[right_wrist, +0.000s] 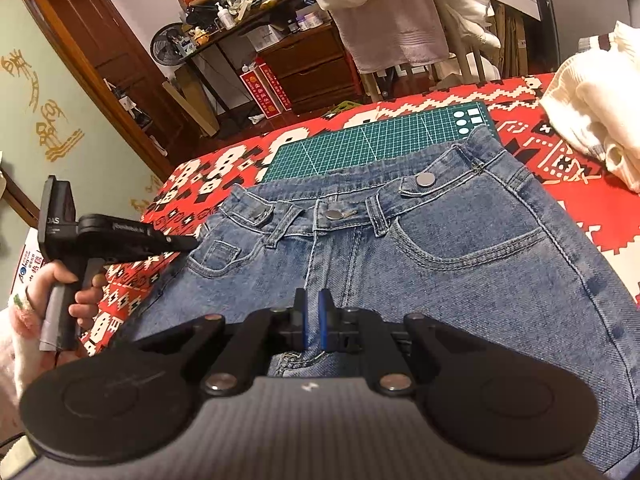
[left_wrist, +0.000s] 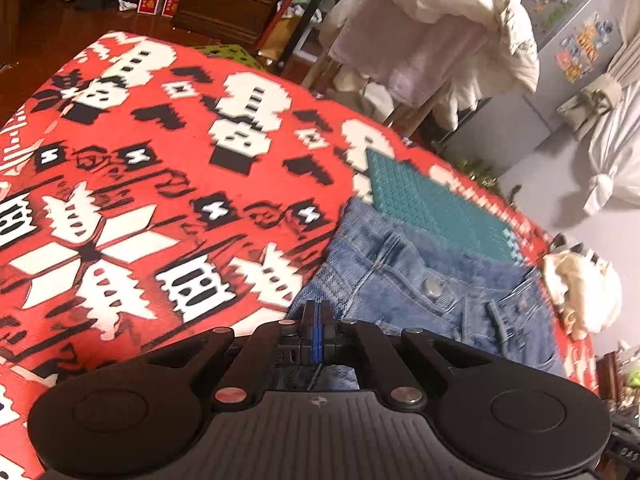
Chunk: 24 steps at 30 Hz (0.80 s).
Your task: Fold clothes
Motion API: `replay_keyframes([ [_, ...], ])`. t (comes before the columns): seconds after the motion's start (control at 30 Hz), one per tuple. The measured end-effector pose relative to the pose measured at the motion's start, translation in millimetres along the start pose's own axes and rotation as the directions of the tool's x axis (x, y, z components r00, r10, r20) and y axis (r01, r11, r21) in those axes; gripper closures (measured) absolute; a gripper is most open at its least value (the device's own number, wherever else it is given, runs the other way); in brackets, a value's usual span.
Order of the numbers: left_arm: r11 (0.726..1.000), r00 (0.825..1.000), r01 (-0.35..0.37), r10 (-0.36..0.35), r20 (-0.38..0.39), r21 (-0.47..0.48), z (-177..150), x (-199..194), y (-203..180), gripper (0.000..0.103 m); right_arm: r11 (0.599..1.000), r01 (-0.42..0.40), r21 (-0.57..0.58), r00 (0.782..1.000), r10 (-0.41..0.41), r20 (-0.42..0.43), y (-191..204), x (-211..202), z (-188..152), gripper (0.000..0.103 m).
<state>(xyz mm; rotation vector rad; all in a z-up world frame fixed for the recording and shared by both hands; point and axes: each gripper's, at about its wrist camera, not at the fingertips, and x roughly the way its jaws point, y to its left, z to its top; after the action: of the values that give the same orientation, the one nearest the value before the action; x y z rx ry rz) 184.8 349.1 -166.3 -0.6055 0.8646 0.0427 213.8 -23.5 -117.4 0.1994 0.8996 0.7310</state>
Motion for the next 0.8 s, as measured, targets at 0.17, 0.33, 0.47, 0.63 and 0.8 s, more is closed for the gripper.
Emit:
replay_keyframes([
  [0.17,0.999,0.999,-0.035,0.035,0.0,0.024,19.0,18.7,-12.7,0.103,1.0,-0.002,0.008,1.0,0.002,-0.005,-0.3,2.2,-1.4,0.095],
  [0.33,0.997,0.997,-0.069,0.07,-0.019,0.022,26.8,34.9,-10.5,0.102,1.0,-0.004,0.011,1.0,0.004,-0.004,-2.1,1.6,-1.3,0.095],
  [0.47,0.993,0.994,-0.11,0.11,-0.002,0.034,27.3,27.7,-12.1,0.103,1.0,-0.007,0.02,1.0,0.007,0.003,-5.0,-0.9,-0.2,0.095],
  [0.63,0.999,0.999,-0.045,0.045,-0.007,-0.019,18.7,4.1,-2.1,0.103,0.999,-0.021,0.027,1.0,0.021,0.005,-5.1,-1.3,-2.4,0.095],
  [0.8,0.997,0.996,-0.077,0.078,-0.053,0.015,-3.4,-0.6,2.1,0.103,0.999,-0.028,0.04,1.0,0.027,0.002,-5.5,0.2,-5.3,0.095],
])
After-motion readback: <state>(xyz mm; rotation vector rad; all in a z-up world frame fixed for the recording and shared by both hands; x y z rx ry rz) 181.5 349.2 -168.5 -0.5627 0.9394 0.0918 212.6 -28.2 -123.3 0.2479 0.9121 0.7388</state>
